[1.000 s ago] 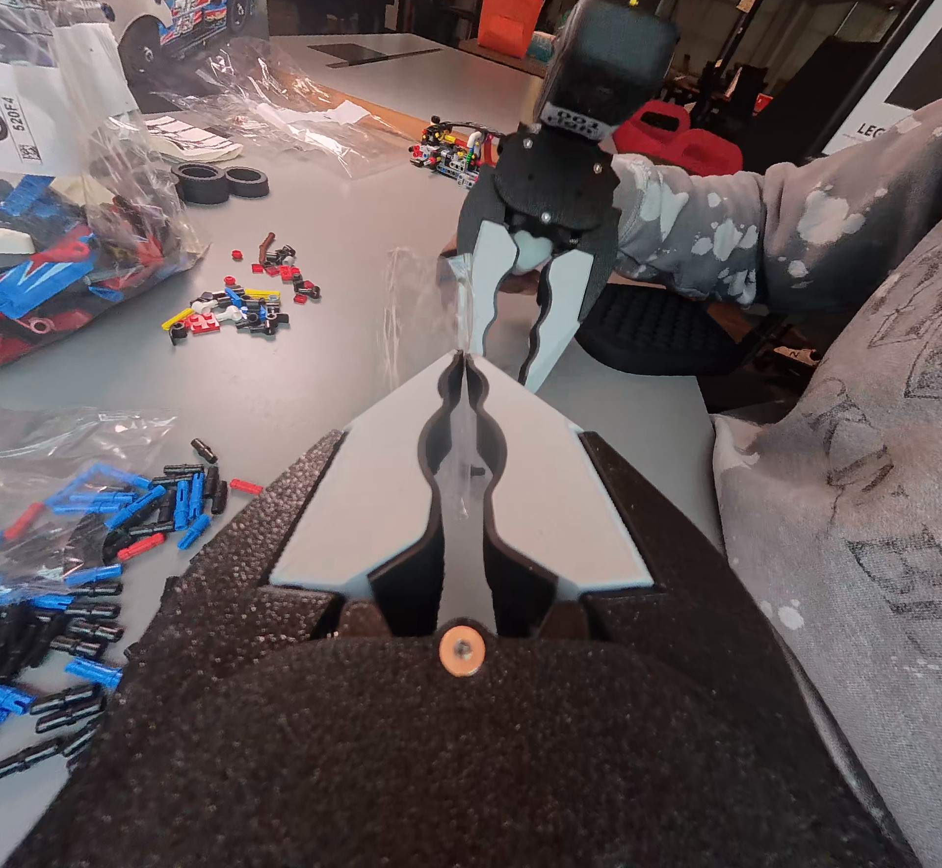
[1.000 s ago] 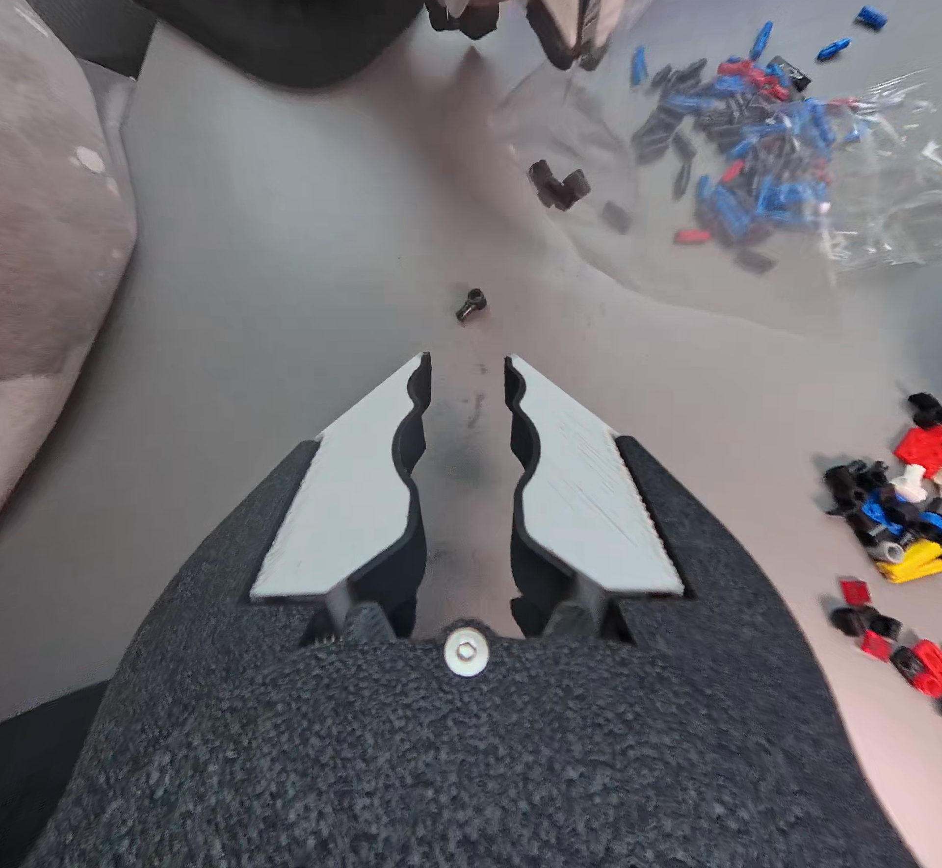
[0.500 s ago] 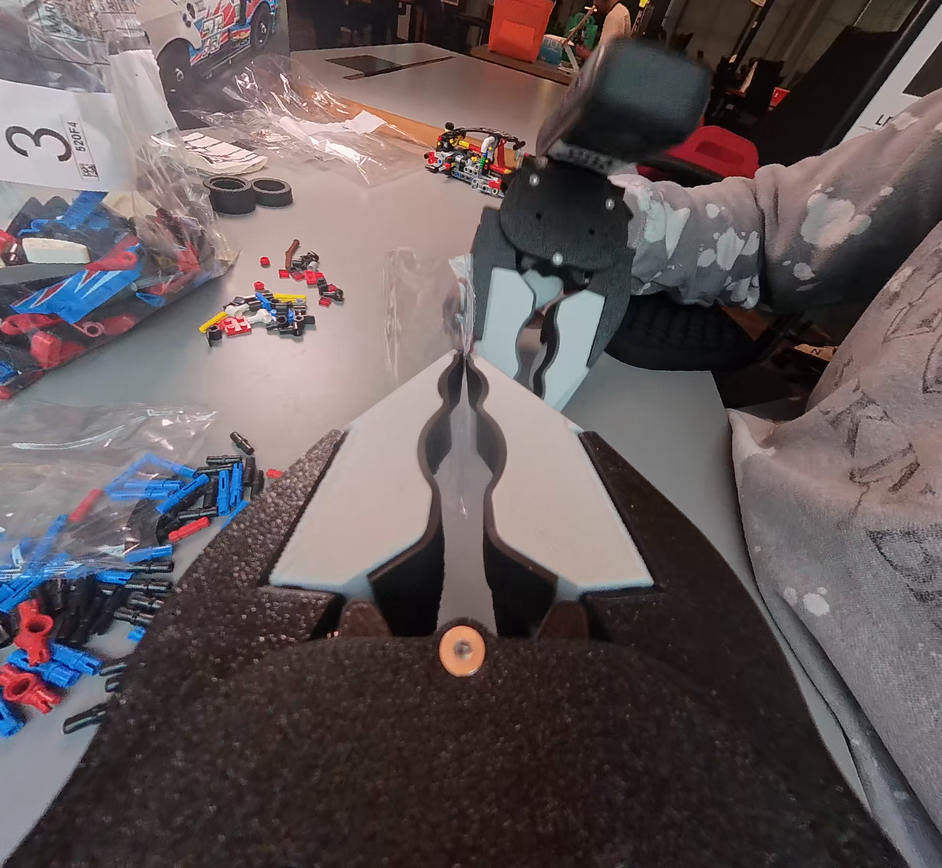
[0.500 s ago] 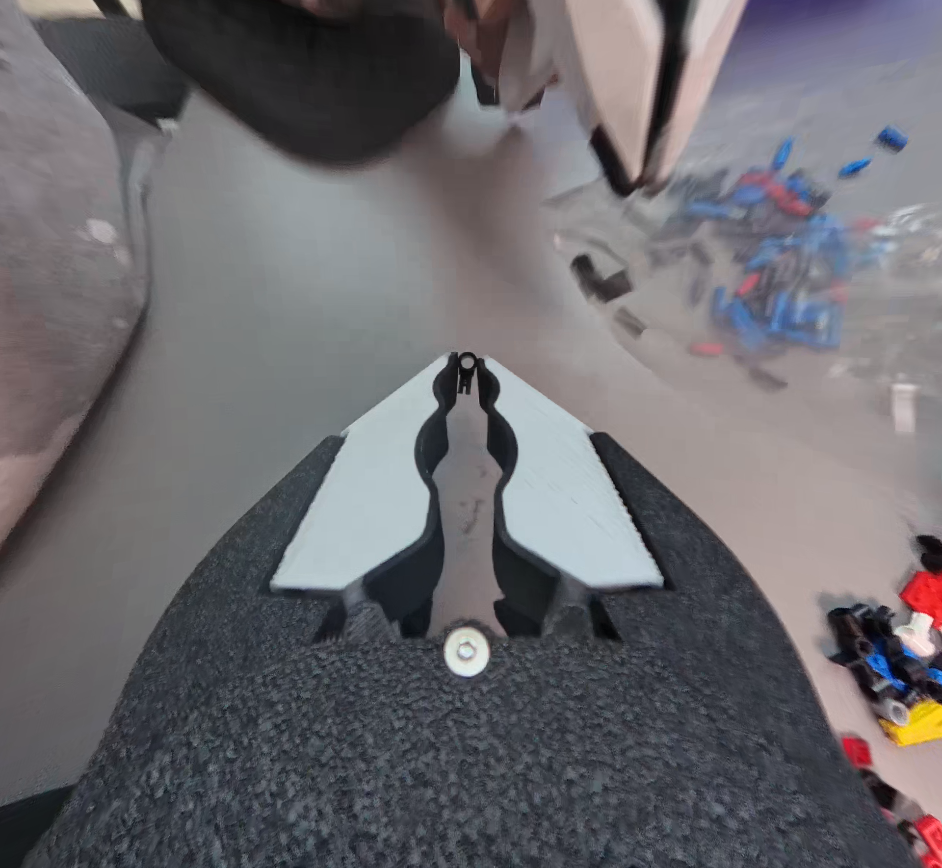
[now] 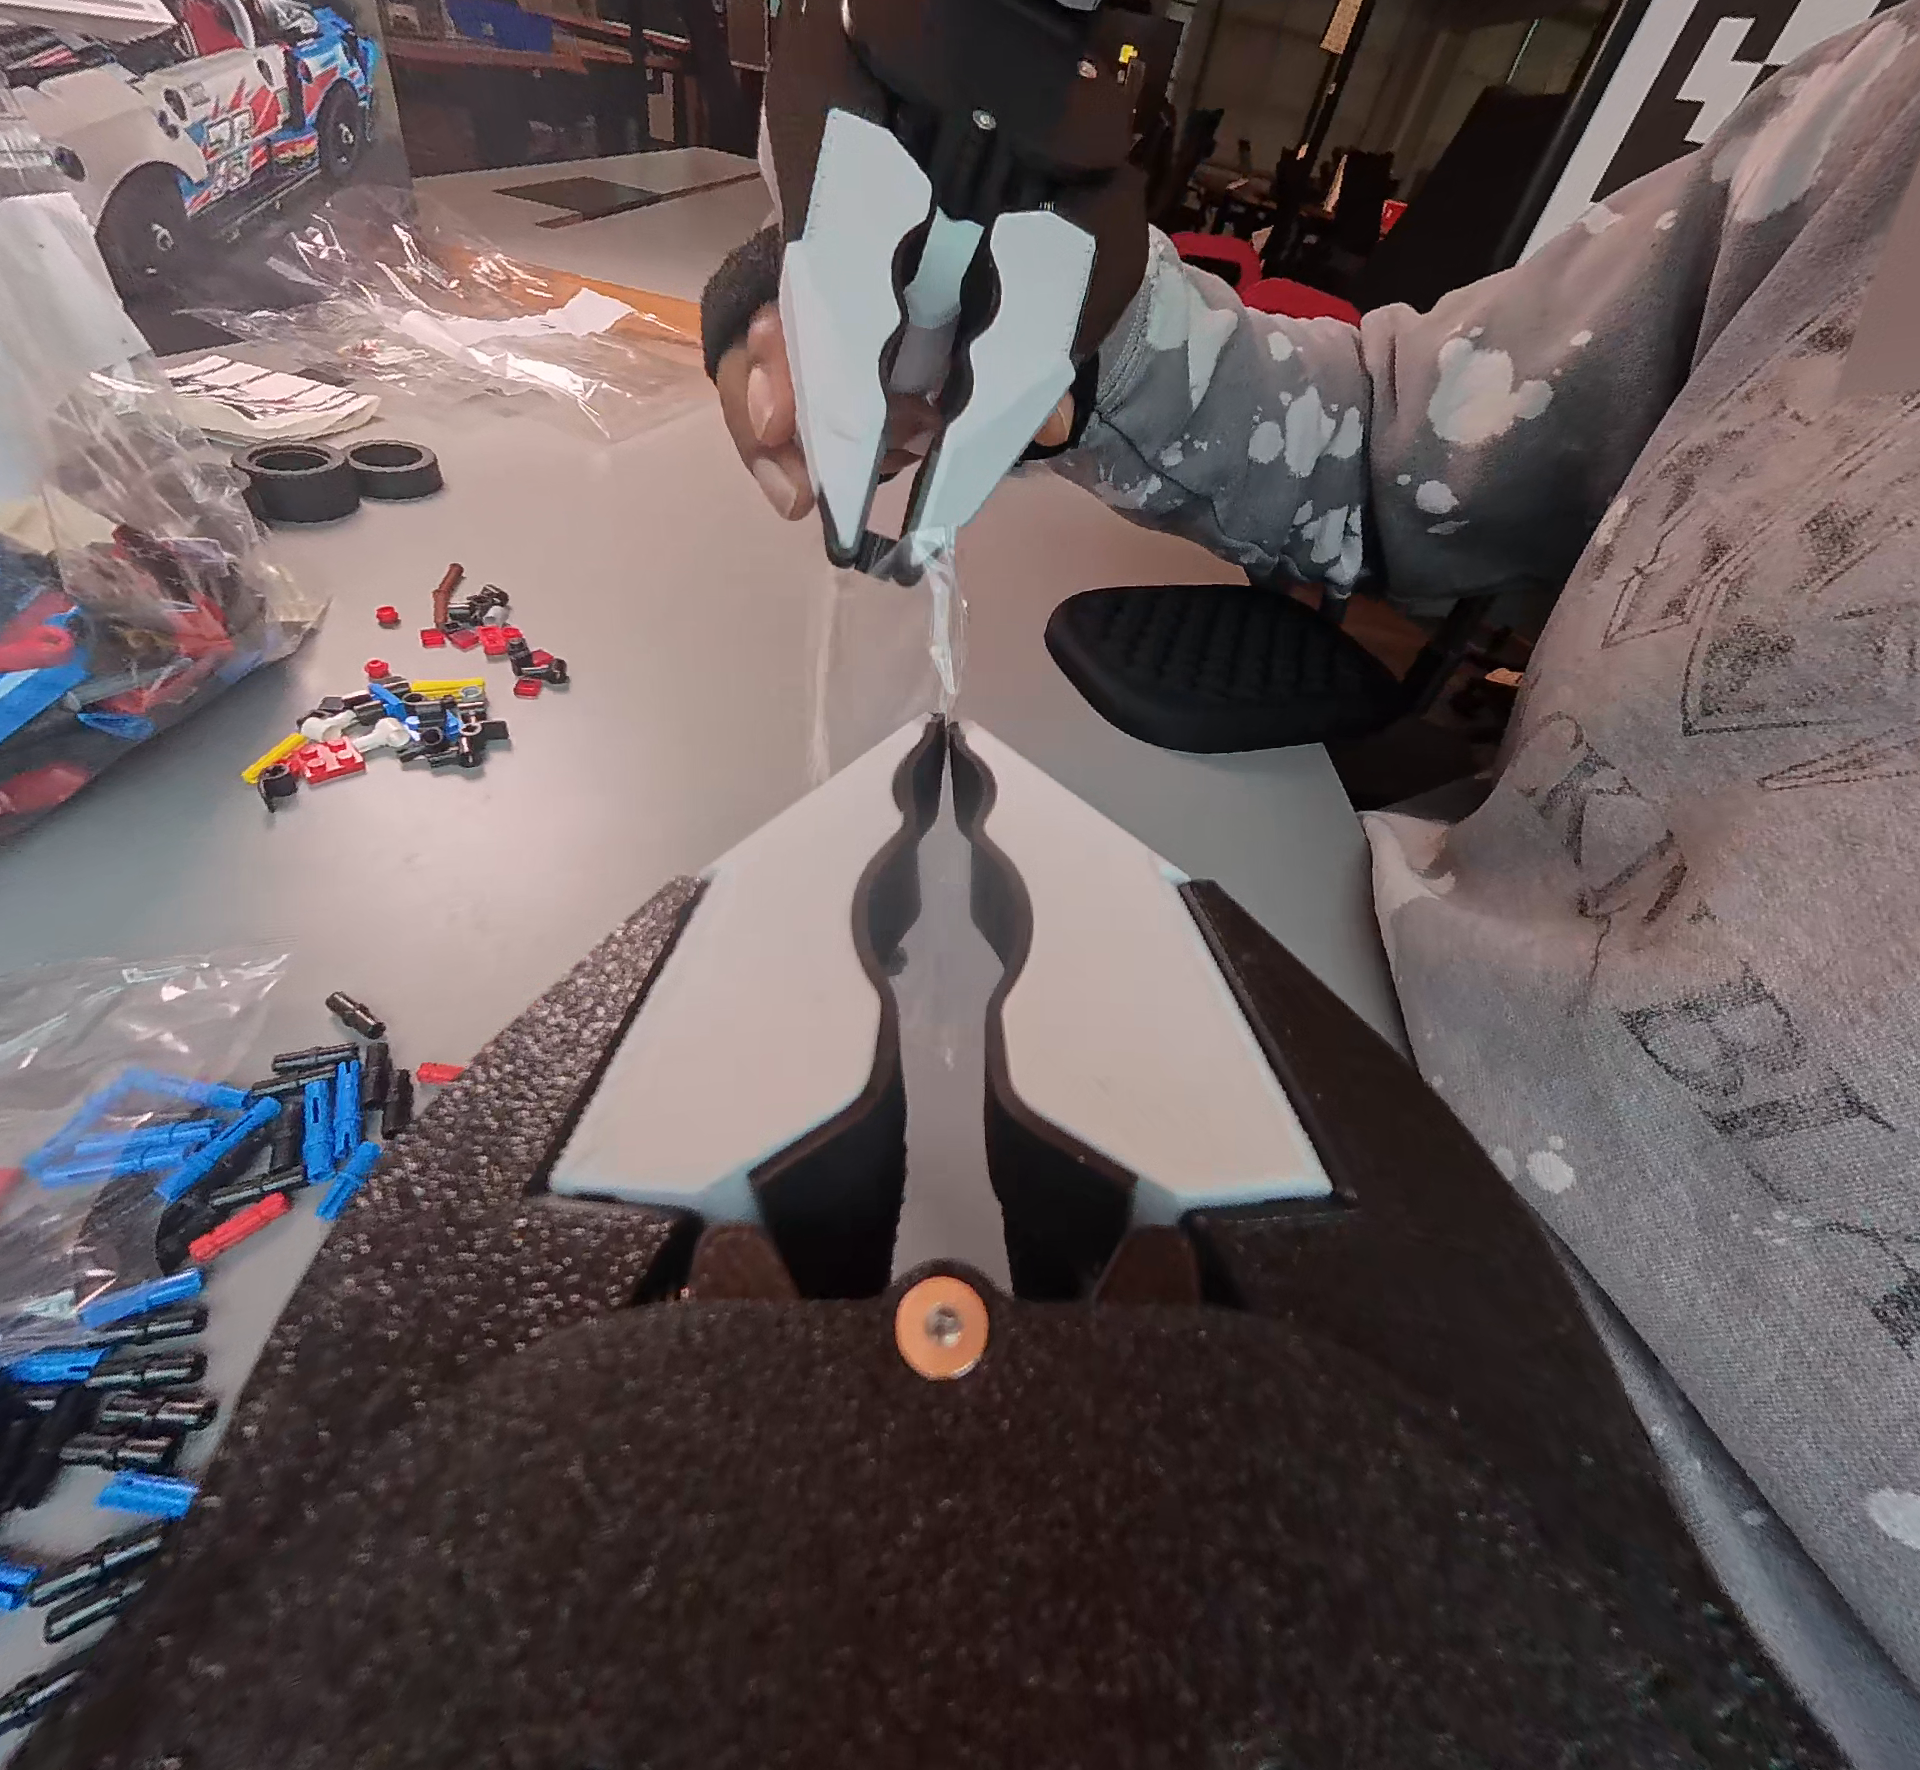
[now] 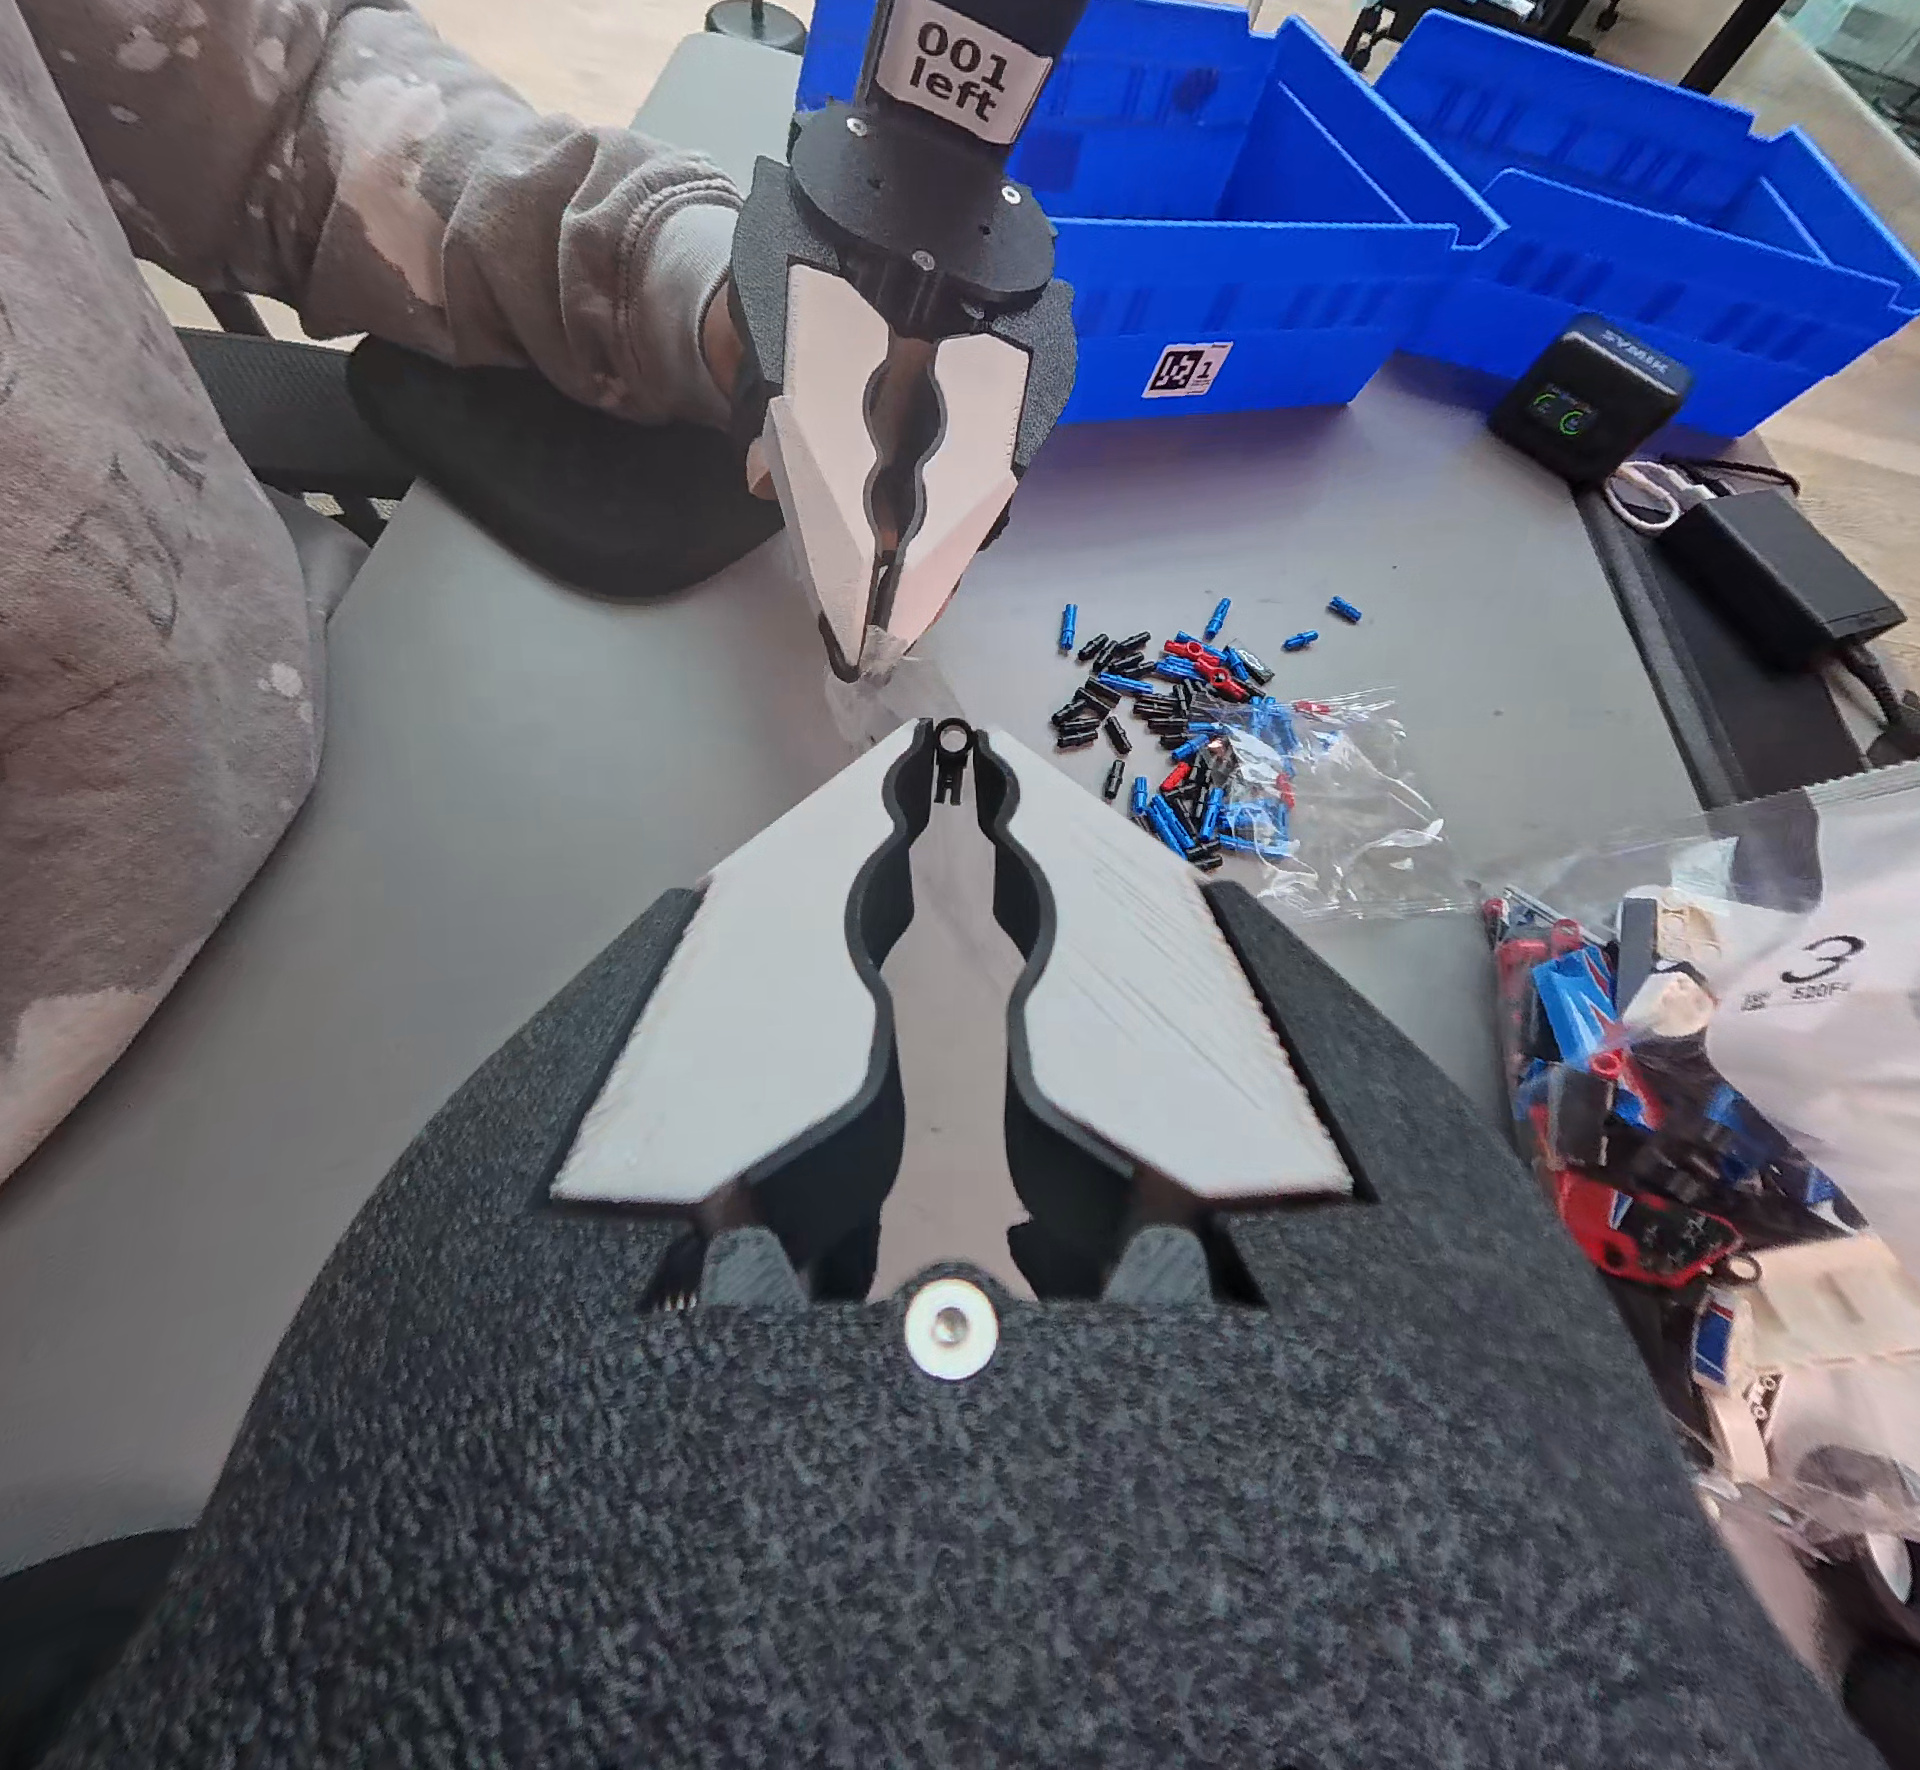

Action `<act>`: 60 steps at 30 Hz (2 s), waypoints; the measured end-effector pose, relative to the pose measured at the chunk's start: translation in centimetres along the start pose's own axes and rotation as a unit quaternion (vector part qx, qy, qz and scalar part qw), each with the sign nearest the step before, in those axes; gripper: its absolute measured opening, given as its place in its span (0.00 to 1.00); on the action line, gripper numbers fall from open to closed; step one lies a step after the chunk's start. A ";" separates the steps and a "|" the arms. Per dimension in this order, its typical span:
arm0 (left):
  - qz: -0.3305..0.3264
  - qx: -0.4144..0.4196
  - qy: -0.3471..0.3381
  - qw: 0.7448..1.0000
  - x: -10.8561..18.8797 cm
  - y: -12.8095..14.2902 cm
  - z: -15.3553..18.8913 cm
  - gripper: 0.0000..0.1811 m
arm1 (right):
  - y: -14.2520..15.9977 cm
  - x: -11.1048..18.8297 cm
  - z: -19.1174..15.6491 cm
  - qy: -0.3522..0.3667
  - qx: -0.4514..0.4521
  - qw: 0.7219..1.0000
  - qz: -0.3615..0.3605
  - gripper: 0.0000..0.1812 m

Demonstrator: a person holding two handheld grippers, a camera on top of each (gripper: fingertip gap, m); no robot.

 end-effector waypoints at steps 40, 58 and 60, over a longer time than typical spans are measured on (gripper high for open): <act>-0.068 0.053 -0.072 0.994 -1.1 2.2 -2.1 0.00 | 5.0 3.4 1.0 -0.005 -0.182 0.980 0.073 0.03; -0.072 0.123 -0.148 0.979 -1.7 2.6 -6.1 0.03 | 9.7 4.2 6.4 0.115 -0.338 0.933 0.035 0.00; -0.073 0.109 -0.147 0.980 -1.6 2.5 -5.6 0.04 | 10.7 5.1 6.9 0.119 -0.371 0.921 0.030 0.00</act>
Point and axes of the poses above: each gripper's, where its closed fingertips meet, x back along the fingers, y out of its underside, z = x × y across the jaws, the point moved 4 cm from there along x, back along the fingers, and after that the axes turned 9 degrees about -x, right-handed, at the moved point
